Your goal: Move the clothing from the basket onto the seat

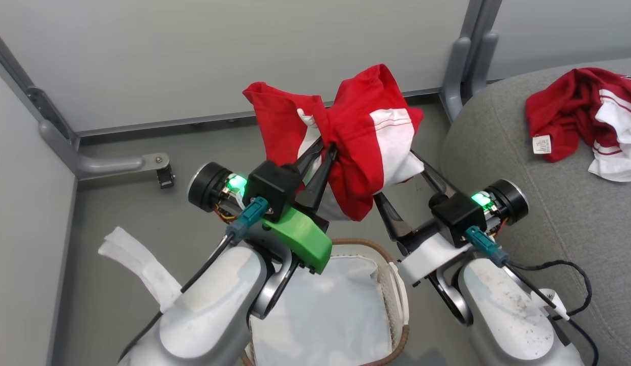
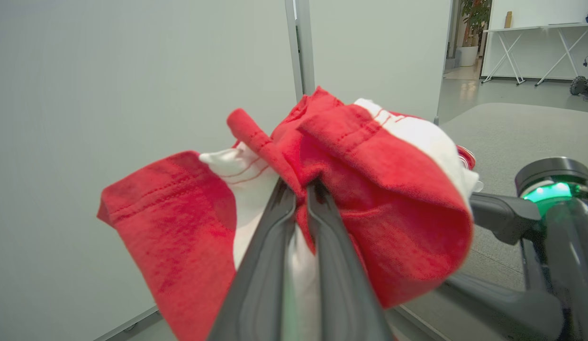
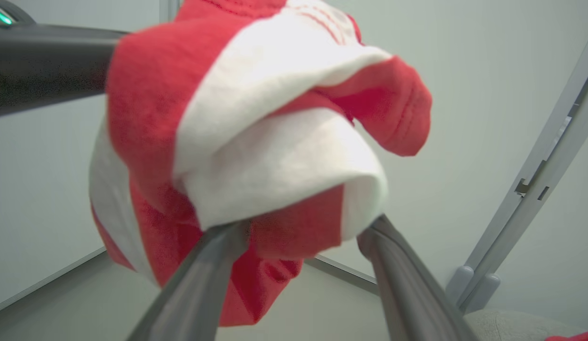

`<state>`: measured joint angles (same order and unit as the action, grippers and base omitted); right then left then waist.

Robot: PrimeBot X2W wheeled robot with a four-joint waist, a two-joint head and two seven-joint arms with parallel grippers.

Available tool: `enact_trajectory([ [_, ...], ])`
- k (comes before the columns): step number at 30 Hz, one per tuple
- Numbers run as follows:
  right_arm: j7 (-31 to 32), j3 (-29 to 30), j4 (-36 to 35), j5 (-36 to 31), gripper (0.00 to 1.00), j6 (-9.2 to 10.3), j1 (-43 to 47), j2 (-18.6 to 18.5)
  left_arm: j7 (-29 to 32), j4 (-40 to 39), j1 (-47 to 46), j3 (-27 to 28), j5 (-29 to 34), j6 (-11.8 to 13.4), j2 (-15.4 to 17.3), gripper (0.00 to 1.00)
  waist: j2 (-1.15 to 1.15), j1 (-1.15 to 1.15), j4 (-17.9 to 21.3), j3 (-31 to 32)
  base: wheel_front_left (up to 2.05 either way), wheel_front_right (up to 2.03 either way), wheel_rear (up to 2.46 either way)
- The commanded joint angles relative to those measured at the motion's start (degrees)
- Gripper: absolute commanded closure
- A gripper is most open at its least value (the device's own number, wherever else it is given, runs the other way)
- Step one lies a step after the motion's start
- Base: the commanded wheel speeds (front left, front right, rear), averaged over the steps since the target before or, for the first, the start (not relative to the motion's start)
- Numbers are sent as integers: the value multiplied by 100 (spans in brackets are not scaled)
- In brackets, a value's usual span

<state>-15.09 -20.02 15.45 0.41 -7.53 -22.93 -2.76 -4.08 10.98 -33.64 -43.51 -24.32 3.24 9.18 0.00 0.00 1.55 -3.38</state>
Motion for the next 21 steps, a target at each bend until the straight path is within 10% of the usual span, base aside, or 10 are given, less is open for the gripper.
enact_trajectory([
  [1, -11, -40, 45, -22, 0, 8, -80, -24, 15, -48, 124, -30, 18, 30, -10, 100, 0, 0, -37, 24, 0, 0, 0],
  [8, -11, -189, 177, 17, 8, 8, -207, -24, 37, -94, 242, -143, 5, 37, 36, 100, 0, 0, -105, 78, 0, 0, 0],
  [9, -11, -190, 202, 27, 51, 8, -208, -24, 35, -97, 255, -151, -6, 40, 36, 100, 0, 0, -109, 82, 0, 0, 0],
  [12, -11, -215, 311, 106, 98, 8, -195, -23, 20, -109, 295, -170, -28, 48, 36, 100, 0, 0, -122, 95, 0, 0, 0],
  [19, -11, -201, 384, 158, 100, 8, -240, -24, -11, -149, 428, -195, -102, 78, 56, 100, 0, 0, -122, 113, 0, 0, 0],
  [21, -11, -180, 394, 145, 100, 8, -227, -24, -48, -158, 475, -192, -143, 92, 52, 72, 0, 0, -131, 127, 0, 0, 0],
])
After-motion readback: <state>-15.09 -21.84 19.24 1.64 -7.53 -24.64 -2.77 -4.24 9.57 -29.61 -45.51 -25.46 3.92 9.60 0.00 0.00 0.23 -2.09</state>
